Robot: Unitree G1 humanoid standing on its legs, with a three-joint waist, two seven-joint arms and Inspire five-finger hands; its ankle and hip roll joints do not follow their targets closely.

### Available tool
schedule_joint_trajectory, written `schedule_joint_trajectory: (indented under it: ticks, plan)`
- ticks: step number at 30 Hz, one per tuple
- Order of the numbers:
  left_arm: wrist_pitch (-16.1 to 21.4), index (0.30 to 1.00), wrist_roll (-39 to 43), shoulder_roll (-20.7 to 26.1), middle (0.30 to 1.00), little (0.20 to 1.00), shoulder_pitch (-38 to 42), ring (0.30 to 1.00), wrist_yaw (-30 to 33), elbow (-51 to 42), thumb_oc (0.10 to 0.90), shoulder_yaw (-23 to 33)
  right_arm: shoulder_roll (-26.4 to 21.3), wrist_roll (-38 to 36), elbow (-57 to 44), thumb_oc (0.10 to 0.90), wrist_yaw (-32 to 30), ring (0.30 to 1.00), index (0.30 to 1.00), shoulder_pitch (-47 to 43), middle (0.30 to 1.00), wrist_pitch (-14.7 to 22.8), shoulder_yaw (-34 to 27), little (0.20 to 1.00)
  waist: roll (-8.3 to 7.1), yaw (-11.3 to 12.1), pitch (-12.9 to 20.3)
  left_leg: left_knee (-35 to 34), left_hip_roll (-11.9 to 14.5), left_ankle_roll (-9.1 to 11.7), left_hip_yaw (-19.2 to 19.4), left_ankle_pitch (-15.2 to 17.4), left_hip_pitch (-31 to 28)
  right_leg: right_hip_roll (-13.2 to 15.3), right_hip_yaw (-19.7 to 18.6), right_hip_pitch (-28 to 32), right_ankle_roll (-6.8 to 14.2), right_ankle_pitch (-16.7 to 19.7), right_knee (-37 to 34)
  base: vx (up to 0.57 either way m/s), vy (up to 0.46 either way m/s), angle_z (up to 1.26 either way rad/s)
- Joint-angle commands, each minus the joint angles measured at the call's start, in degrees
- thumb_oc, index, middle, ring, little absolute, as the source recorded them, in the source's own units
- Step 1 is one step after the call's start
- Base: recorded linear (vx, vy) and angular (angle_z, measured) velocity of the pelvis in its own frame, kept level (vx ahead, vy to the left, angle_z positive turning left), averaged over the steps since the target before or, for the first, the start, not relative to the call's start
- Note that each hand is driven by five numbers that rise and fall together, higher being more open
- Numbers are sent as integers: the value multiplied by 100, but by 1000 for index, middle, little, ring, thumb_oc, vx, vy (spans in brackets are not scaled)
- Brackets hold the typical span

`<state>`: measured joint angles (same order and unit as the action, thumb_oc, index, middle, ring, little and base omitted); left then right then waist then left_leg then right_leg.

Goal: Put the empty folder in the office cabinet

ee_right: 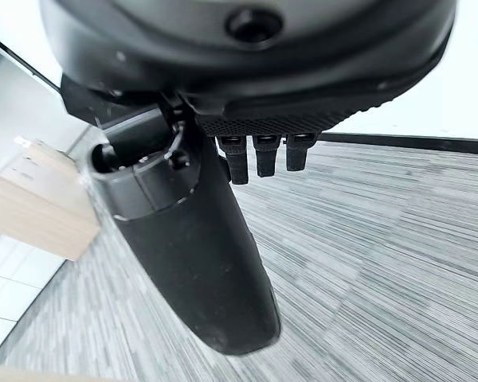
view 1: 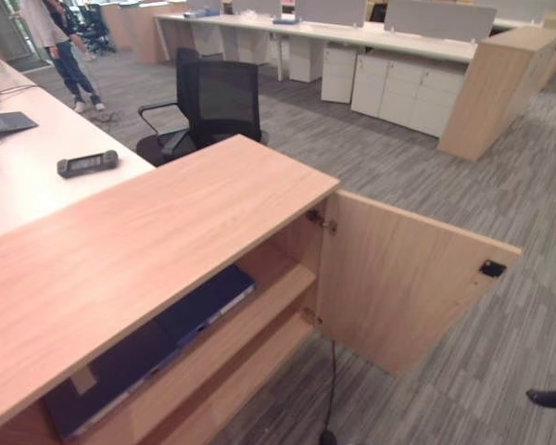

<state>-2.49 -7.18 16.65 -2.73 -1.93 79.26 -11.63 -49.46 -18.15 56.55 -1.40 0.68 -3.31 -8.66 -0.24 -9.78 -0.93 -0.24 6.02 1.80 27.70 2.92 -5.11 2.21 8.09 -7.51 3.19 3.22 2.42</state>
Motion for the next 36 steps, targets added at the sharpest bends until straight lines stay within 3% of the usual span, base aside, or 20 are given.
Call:
schedule_joint_trajectory:
  ticks: [1,13,17,18,19,20,21,22,26,31,36]
  plan:
    - [-2,900,-139,158,900,900,133,900,45,289,800,13,-670,0,7,800,-328,900,900,-915,900,446,-89,900,-433,24,-28,295,-54,29,-464,522,-166,42,62,578,503,-104,-363,6,-13,-4]
    - [73,900,-306,344,900,900,234,900,45,396,800,-297,-1229,-447,67,800,-229,900,900,-2472,900,689,788,900,-387,82,-77,304,-95,78,-423,528,-172,73,58,583,514,-118,-379,14,-23,-6]
    - [113,900,-352,401,900,900,256,900,25,409,800,-421,-1434,-668,376,800,-180,900,900,-3294,900,704,1238,900,-330,124,-142,330,-130,95,-449,523,-120,109,78,557,515,-117,-369,-25,-22,1]
    - [134,900,-370,454,900,900,275,900,22,395,800,-503,-1522,-795,548,800,-130,900,900,-3681,900,691,1434,900,-353,167,-186,346,-170,83,-391,388,-29,167,99,474,462,-32,-358,0,0,0]
    - [135,900,-372,447,900,900,270,900,20,397,800,-502,-1525,-797,563,800,-130,900,900,-3702,900,693,1460,900,-295,155,-175,335,-154,105,-472,504,-82,141,85,530,513,-111,-361,-85,-45,-2]
    - [142,900,-379,457,900,900,282,900,16,390,800,-530,-1556,-833,628,800,-83,900,900,-3895,900,671,1591,900,-326,165,-195,342,-179,90,-394,376,-15,180,107,461,462,-31,-353,69,35,-1]
    - [142,900,-380,455,900,900,277,900,14,391,800,-536,-1559,-832,634,800,-83,900,900,-3893,900,672,1597,900,-272,159,-187,334,-162,112,-476,495,-72,153,94,523,513,-111,-357,-79,-39,11]
    - [164,900,-399,498,900,900,310,900,14,371,800,-614,-1588,-862,733,800,-2,900,900,-4292,900,645,1907,900,-285,190,-226,342,-196,97,-407,356,6,201,105,442,457,-33,-339,-14,-6,14]
    - [188,900,-444,518,900,900,287,900,38,418,800,-682,-1188,-1279,510,800,288,900,900,-4699,900,669,2396,900,-237,250,-219,298,-223,105,-436,318,-1,206,155,466,438,-39,-350,-19,-20,-1]
    - [198,900,-608,483,900,900,284,900,-41,403,800,-777,-523,-2259,-401,800,824,900,900,-4470,900,671,2742,900,-290,358,-181,331,-204,116,-490,333,10,188,265,541,404,-53,-405,18,-49,-10]
    - [200,900,-708,481,900,900,290,900,-55,327,800,-752,-104,-2762,-1321,800,1150,900,900,-4129,900,670,3003,900,-314,391,-204,360,-210,108,-513,346,37,185,295,536,389,-63,-393,-1,-3,-2]
